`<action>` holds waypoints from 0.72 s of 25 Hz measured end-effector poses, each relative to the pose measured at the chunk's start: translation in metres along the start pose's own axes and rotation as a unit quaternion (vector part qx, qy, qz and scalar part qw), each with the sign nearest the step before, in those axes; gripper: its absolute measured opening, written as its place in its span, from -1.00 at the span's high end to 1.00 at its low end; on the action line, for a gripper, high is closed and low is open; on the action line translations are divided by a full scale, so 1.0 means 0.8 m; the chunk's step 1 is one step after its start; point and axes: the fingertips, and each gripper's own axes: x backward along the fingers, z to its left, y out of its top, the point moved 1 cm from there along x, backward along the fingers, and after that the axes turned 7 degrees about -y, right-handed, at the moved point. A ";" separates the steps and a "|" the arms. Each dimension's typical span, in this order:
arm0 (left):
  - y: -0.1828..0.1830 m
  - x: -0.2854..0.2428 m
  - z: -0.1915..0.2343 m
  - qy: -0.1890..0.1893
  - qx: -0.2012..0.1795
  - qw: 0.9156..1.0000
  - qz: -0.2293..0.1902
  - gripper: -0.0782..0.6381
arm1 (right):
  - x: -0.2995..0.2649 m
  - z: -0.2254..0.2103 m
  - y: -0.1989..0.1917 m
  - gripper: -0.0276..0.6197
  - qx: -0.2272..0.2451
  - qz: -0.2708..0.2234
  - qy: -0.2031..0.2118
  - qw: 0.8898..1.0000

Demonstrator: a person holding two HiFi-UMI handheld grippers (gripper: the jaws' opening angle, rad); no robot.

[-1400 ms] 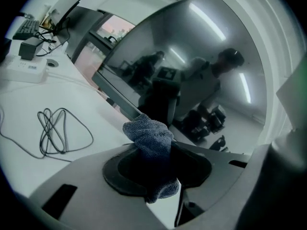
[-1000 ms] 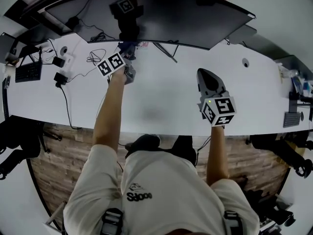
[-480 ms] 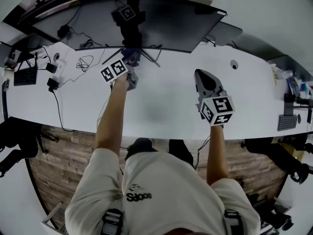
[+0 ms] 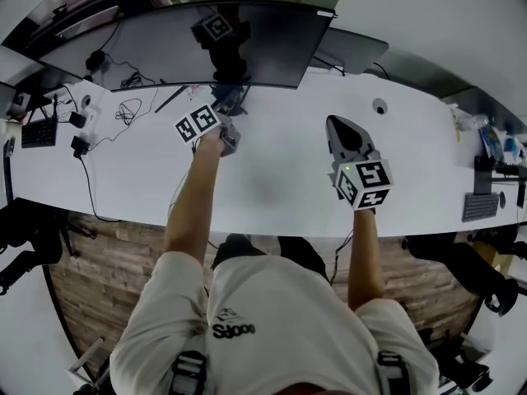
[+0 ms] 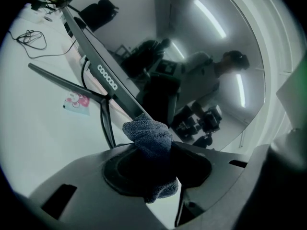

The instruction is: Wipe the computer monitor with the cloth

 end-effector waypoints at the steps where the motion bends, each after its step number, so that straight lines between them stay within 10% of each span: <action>1: -0.007 -0.007 -0.006 -0.004 0.003 1.000 0.001 0.35 | 0.003 -0.008 -0.002 0.93 -0.001 0.001 -0.002 1.000; 18: -0.126 -0.115 -0.095 -0.041 0.030 0.998 0.032 0.35 | 0.049 -0.125 -0.033 0.93 -0.011 0.005 -0.007 1.000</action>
